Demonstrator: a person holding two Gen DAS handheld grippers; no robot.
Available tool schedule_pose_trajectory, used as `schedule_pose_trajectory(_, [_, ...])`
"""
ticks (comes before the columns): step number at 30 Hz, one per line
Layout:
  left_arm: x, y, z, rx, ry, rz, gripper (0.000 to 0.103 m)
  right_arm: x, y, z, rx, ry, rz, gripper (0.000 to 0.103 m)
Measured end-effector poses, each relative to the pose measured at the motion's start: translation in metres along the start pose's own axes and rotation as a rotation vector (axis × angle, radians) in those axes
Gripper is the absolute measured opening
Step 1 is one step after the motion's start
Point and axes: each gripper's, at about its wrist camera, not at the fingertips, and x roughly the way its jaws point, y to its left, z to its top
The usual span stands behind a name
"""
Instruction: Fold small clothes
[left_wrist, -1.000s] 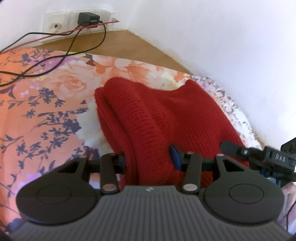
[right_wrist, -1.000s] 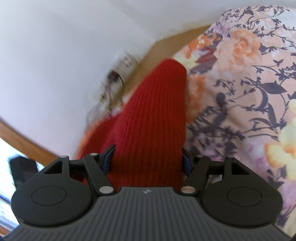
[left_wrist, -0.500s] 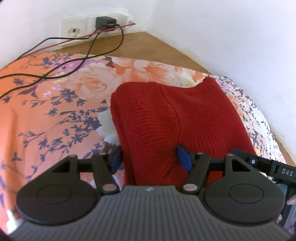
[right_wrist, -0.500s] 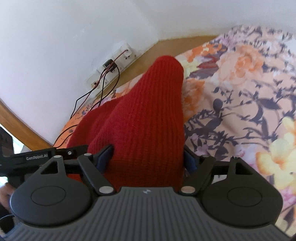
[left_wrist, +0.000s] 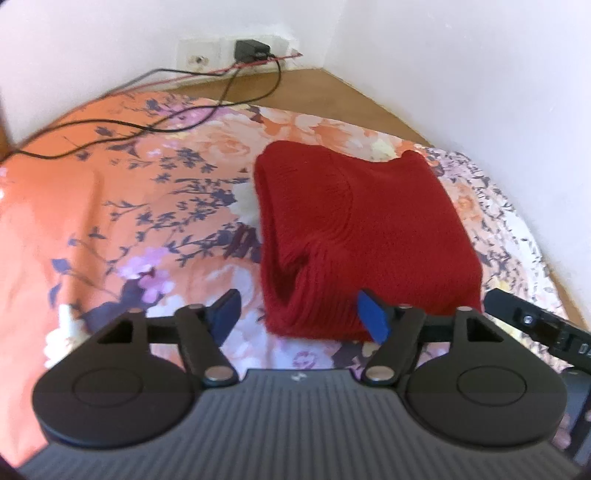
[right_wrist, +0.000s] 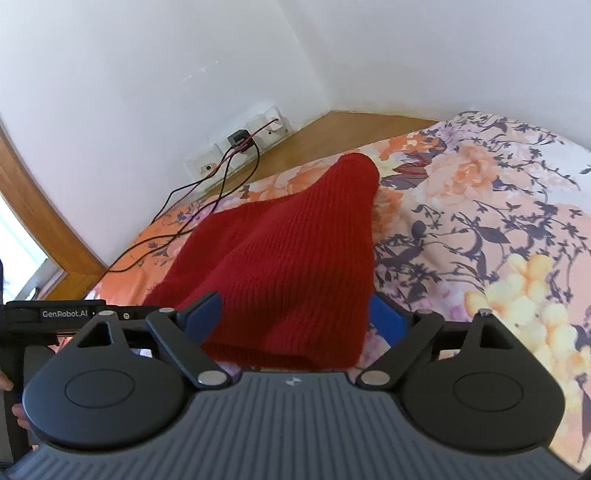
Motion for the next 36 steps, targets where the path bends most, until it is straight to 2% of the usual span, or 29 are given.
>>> schedule_pose_trajectory(3, [-0.003, -0.006, -0.009, 0.007, -0.001, 0.042, 0.073, -0.007, 0.004, -0.008, -0.003, -0.001, -0.019, 0.096])
schedule_pose_trajectory(11, [0.005, -0.018, -0.032, -0.005, 0.041, 0.061, 0.073, -0.014, 0.017, -0.032, -0.061, -0.012, -0.097, 0.103])
schedule_pose_trajectory(16, [0.011, -0.029, -0.042, 0.033, 0.057, 0.093, 0.073, -0.009, 0.017, -0.041, -0.058, 0.024, -0.122, 0.103])
schedule_pose_trajectory(24, [0.014, -0.036, -0.047, 0.069, 0.066, 0.127, 0.073, 0.0, 0.016, -0.042, -0.038, 0.073, -0.137, 0.103])
schedule_pose_trajectory(36, [0.019, -0.039, -0.047, 0.088, 0.076, 0.13, 0.073, 0.006, 0.017, -0.041, -0.032, 0.097, -0.135, 0.103])
